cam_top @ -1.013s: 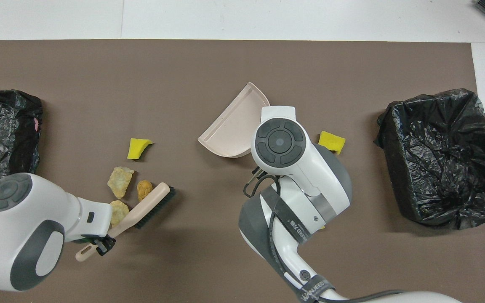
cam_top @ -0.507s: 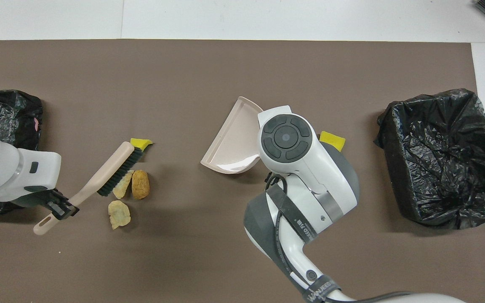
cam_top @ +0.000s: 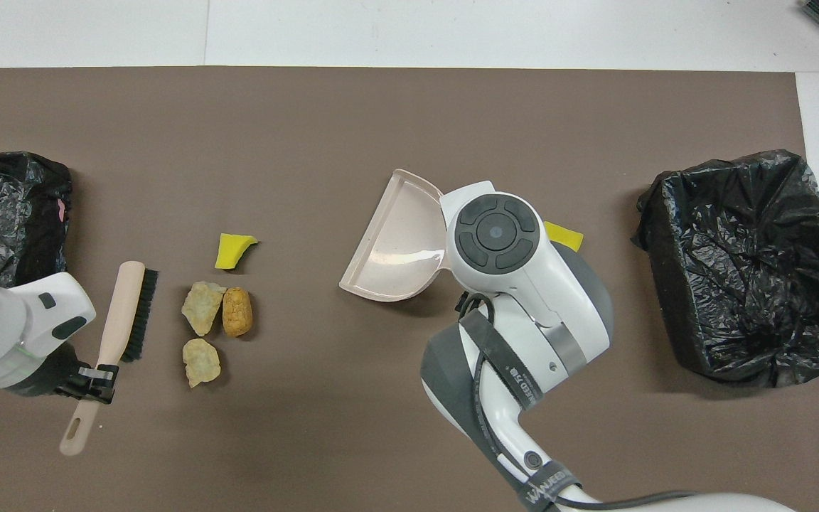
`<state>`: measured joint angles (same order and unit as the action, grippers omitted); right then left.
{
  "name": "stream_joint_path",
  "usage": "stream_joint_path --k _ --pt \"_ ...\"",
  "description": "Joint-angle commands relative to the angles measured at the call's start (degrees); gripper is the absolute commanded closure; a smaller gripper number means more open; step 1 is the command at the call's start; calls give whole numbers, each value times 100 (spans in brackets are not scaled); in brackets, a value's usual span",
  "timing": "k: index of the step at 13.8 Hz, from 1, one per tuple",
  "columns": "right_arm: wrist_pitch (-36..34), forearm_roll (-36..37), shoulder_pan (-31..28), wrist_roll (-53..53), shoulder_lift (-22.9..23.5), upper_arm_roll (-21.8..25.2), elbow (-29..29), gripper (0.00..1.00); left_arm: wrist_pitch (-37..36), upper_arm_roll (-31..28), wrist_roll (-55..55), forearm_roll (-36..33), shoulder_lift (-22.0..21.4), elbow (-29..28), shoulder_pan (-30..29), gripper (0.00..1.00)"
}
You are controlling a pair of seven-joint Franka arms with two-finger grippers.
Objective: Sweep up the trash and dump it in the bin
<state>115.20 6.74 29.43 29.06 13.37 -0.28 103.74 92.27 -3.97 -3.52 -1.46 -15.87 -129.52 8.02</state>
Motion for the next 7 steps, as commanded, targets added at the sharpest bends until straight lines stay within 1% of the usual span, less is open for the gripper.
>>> stream_joint_path --k 1,2,3,4,5,7 --pt "853 -393 -51 276 -457 -60 918 100 397 116 -1821 -127 -907 -1002 103 100" --pt "994 -393 1 302 -588 -60 1147 100 327 116 -2297 -127 -1100 -1222 155 100" --pt "1204 -393 10 337 -694 -60 1366 100 353 116 -2659 -118 -1189 -1381 269 100" --pt "1476 -393 2 477 -756 -69 1560 100 362 125 -3045 -109 -1199 -1452 375 100" --pt "1618 -402 -51 844 -765 -69 1640 100 414 125 -3406 -83 -1190 -1540 515 100" --pt "1628 -611 -121 1451 -757 -60 1650 100 607 116 -3943 65 -1085 -1716 866 100"
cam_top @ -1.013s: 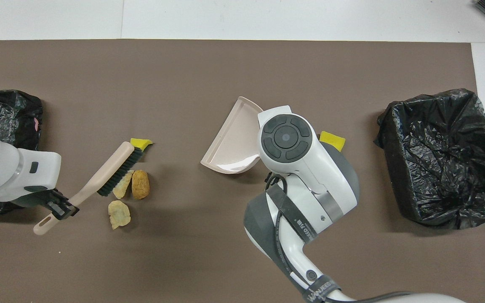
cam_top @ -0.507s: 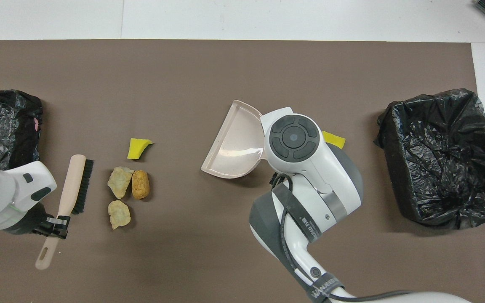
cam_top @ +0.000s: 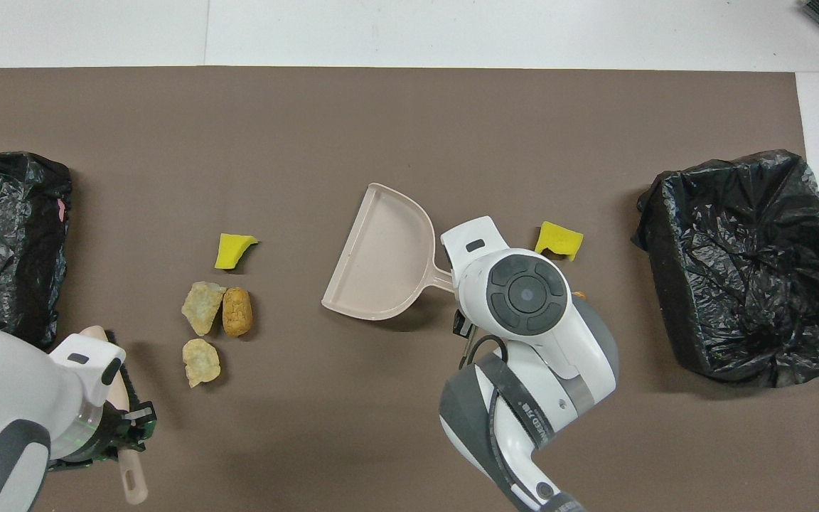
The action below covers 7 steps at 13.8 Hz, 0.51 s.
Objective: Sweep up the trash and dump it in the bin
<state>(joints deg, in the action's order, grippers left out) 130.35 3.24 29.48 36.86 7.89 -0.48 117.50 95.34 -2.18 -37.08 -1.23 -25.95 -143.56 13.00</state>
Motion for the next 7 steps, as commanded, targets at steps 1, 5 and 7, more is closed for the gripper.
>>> stream_joint_path --k 1,5,7 --pt "122 -297 -136 813 -209 -49 290 100 510 -55 -807 236 28 -392 439 100" --pt "140 -315 -294 1814 -191 -40 308 100 1564 -63 -1415 983 922 -235 887 100" --pt "113 -315 -294 1878 -165 -40 299 100 1690 -64 -1407 1151 1529 360 967 100"
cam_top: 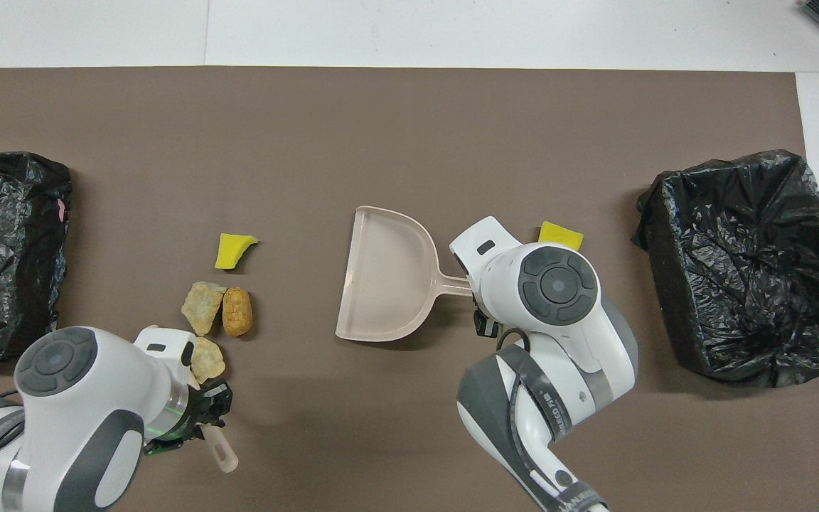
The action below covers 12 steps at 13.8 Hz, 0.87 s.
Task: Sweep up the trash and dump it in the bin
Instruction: 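Sweep the bread chunks into the dustpan with the left gripper's brush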
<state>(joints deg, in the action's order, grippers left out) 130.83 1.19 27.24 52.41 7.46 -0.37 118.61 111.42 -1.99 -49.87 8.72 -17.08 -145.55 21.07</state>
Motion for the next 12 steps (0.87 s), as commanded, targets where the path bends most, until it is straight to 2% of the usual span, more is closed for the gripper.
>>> stream_joint_path --k 1,2,3,4,5,6,8,12 --pt "83 -110 -35 297 -70 -51 180 100 134 -82 -50 156 897 841 152 100" --pt "83 -110 -8 296 -26 -51 180 99 204 -74 29 156 1099 1044 151 100" --pt "74 -110 18 288 -25 -51 180 93 265 -73 213 147 1154 1159 143 100" --pt "65 -110 27 270 -25 -42 180 88 292 -73 545 147 1198 1195 143 100" --pt "56 -101 36 166 1 -42 180 76 336 -82 975 156 1207 1195 134 100" --pt "56 -66 36 69 53 -42 180 72 380 -82 1388 156 1207 1195 143 100" --pt "100 -5 149 59 168 -42 180 72 546 -73 1848 156 1216 1195 195 100" --pt "100 4 150 50 203 -33 180 68 644 -73 2728 156 1181 1178 712 100"
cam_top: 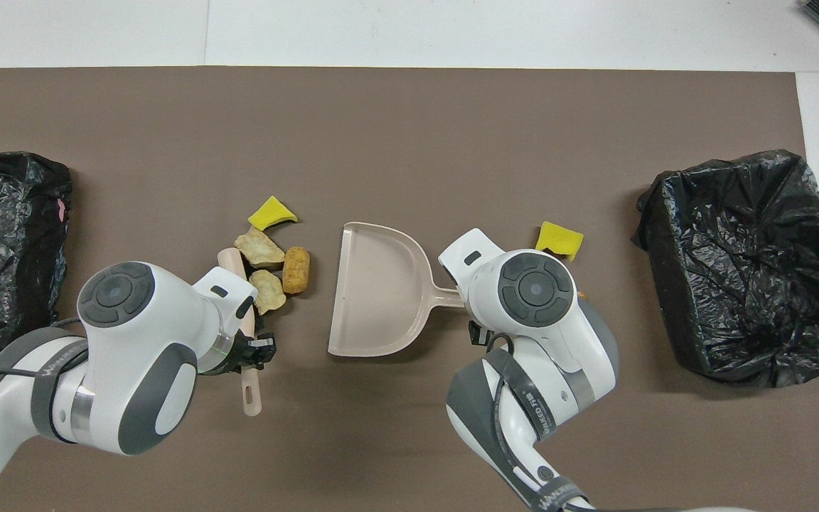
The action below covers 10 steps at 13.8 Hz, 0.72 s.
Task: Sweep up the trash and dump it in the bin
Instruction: 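Sweep the bread chunks into the dustpan with the left gripper's brush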
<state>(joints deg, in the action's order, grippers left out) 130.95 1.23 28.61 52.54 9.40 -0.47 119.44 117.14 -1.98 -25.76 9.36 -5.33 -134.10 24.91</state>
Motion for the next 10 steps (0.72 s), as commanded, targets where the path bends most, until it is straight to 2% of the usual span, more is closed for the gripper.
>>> stream_joint_path --k 1,2,4,5,6,7,8,10 --pt "89 0 13 37 10 -23 97 66 81 -74 360 93 -12 24 522 100" --pt "80 0 13 37 10 -23 97 57 81 -66 413 93 -29 33 750 100" --pt "80 8 13 38 10 -23 97 54 107 -31 458 110 -38 51 1181 100" --pt "71 8 13 46 10 -23 88 60 99 4 458 180 -29 77 1253 100" --pt "63 8 13 38 10 -23 79 73 99 39 466 259 -21 112 1340 100" --pt "28 8 13 37 10 -32 71 92 46 49 466 312 58 338 1367 100" --pt "10 0 13 37 10 -32 62 100 -33 49 466 364 102 576 1429 100" --pt "1 0 13 46 10 -32 35 100 -226 49 562 541 85 736 1429 100"
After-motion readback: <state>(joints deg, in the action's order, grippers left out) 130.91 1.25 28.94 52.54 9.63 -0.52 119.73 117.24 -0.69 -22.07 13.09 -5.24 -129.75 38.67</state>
